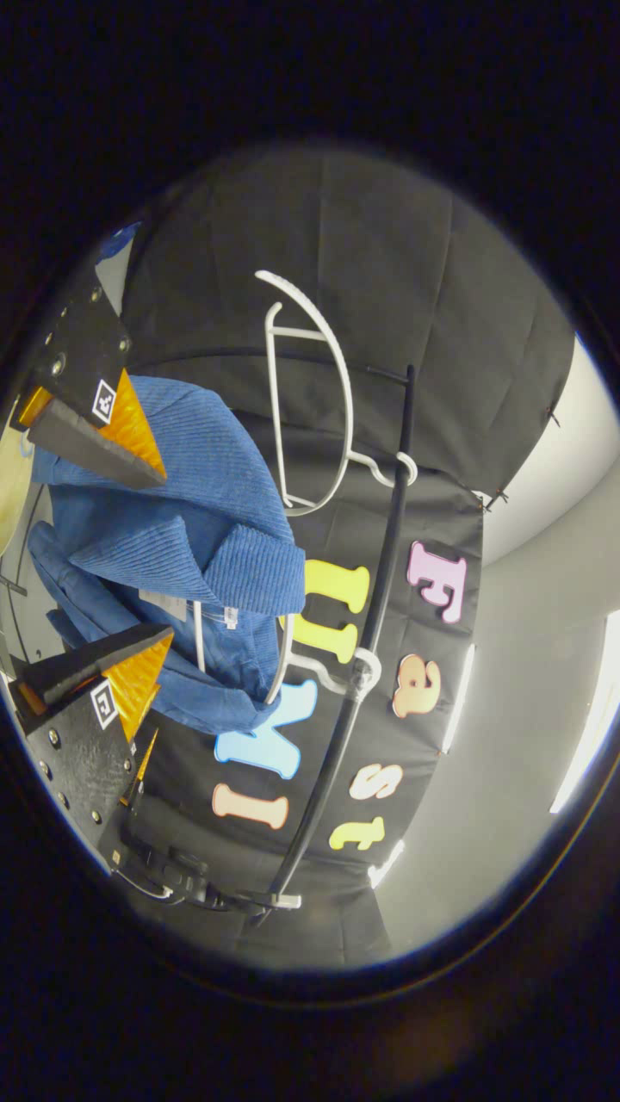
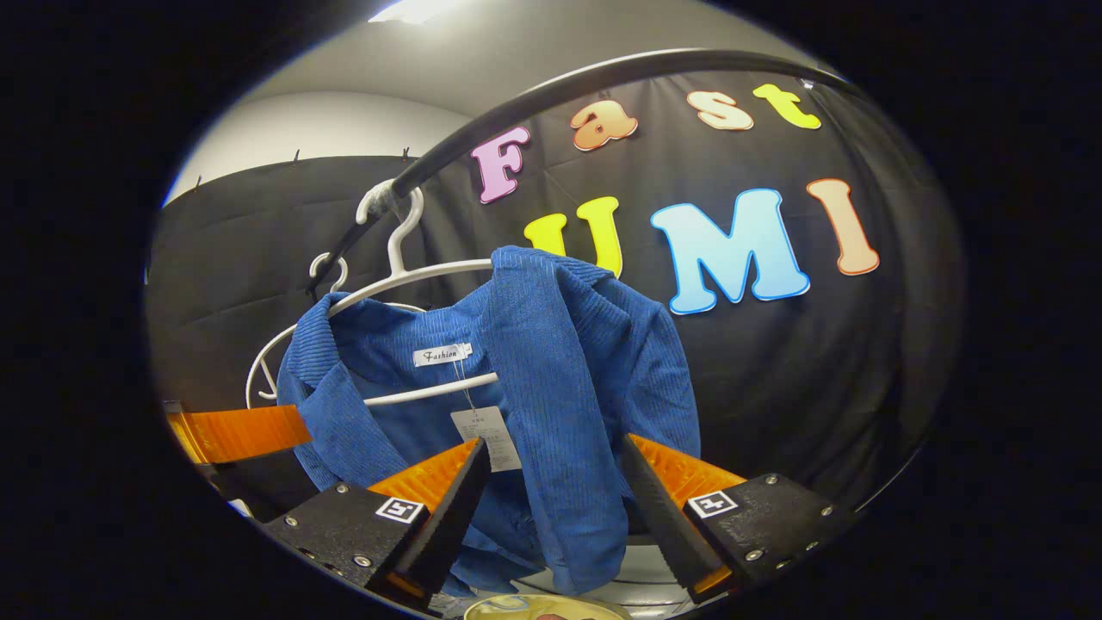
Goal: Grasp the clothes on the hanger with both hands and then place them into the laundry hamper below.
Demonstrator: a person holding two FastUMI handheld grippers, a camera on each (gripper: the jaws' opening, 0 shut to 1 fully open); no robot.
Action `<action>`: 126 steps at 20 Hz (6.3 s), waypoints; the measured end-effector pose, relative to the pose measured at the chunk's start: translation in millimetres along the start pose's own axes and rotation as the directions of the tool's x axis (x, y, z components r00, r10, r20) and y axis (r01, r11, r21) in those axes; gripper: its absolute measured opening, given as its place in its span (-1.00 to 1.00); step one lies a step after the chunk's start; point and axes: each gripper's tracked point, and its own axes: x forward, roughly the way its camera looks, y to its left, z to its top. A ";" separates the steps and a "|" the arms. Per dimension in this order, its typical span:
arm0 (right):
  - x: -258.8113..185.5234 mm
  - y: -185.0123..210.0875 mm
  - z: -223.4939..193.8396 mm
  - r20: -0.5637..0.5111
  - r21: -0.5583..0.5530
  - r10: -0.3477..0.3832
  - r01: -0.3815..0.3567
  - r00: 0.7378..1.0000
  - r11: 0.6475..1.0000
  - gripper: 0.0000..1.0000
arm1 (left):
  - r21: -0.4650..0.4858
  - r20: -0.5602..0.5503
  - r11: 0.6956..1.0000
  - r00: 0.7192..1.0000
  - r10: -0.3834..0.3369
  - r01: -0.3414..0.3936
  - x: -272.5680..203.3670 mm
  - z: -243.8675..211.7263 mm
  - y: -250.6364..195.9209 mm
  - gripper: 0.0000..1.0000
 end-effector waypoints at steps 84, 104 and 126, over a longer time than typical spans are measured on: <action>3.1 -140.0 104.3 0.405 -0.133 -0.430 0.517 0.807 0.846 -1.00 | -0.115 0.055 0.990 0.996 -0.075 0.081 53.4 20.0 163.4 -0.98; -25.1 -196.7 -18.9 0.148 -0.145 -0.439 0.459 0.886 0.877 -1.00 | -0.133 -0.112 0.989 0.992 0.052 -0.066 -23.4 -90.5 100.4 -0.98; -112.5 -150.0 -133.2 -0.124 -0.072 -0.352 0.346 0.928 0.936 -1.00 | -0.002 -0.272 0.999 0.961 -0.046 0.047 -83.2 -168.0 34.2 -1.00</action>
